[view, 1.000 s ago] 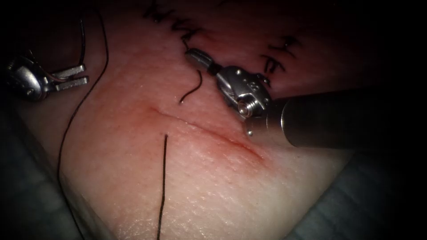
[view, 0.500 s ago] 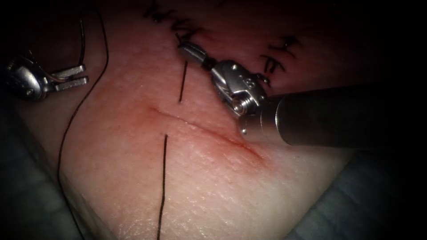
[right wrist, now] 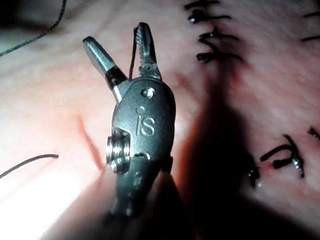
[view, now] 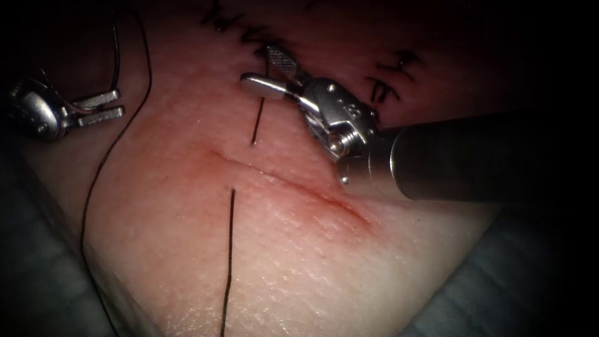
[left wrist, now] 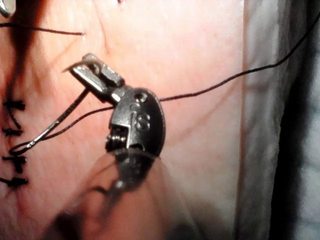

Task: Wound Closure
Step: Set the needle down onto the skin

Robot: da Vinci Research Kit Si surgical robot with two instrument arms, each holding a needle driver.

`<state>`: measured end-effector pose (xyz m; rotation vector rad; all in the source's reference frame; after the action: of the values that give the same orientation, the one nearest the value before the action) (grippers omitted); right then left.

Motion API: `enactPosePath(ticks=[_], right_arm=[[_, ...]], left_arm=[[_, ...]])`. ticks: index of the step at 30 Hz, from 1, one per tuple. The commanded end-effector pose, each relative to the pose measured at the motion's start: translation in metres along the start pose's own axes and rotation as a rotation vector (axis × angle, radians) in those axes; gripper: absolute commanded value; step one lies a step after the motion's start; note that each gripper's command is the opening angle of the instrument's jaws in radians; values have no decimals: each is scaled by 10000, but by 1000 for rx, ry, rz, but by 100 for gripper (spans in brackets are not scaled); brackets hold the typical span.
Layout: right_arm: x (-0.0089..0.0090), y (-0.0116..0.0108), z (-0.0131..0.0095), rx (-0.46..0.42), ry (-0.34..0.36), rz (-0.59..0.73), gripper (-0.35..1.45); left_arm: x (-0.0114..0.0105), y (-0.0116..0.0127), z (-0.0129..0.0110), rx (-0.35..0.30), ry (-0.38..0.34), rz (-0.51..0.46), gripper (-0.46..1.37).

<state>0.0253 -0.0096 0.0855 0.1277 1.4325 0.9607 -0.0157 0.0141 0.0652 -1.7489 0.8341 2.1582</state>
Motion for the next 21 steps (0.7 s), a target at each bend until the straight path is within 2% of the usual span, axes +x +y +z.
enactPosePath(ticks=[1, 2, 4, 12, 15, 21], right_arm=[[4, 1, -4, 15, -43, 3, 143], [7, 1, -7, 23, -75, 0, 143], [13, 2, -16, 34, -97, -2, 143], [33, 3, -53, -11, -116, -45, 144], [41, 2, -70, -9, -121, -59, 144], [58, -7, -91, -6, -128, -80, 143]], left_arm=[[0, 0, 0, -4, 0, 0, -35], [0, 0, 0, -4, 0, 0, -35], [-1, 0, 0, -4, 1, 0, -35], [-1, 0, 1, -9, -2, 0, -35], [-1, 0, 2, -8, -3, 0, -35], [-2, 0, 4, -14, -5, -1, -35]])
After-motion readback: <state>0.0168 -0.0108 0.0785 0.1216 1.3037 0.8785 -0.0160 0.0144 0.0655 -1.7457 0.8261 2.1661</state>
